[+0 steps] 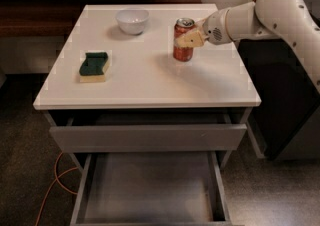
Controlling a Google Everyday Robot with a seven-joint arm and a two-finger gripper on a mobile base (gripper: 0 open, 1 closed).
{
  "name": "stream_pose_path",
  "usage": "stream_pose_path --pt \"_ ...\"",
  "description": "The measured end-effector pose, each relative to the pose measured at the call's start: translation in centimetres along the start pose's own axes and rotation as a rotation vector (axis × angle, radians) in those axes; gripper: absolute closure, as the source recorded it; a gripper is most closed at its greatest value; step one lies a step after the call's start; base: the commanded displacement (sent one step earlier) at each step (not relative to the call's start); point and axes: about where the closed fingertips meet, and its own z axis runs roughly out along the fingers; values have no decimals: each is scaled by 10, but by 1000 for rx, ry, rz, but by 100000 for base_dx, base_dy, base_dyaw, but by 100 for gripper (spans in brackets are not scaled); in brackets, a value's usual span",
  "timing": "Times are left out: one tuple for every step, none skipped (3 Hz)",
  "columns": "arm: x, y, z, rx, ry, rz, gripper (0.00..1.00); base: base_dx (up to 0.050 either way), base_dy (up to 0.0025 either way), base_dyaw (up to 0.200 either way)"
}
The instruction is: Place coke can into middle drawer
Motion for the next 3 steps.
stream_pose_path --pt "-6 8 -8 -12 -29 -17 75 0 0 0" --pt "-22 37 -31 -45 -75 -81 98 0 0 0" --pt "-34 72 -60 -76 -116 -150 100 0 0 0"
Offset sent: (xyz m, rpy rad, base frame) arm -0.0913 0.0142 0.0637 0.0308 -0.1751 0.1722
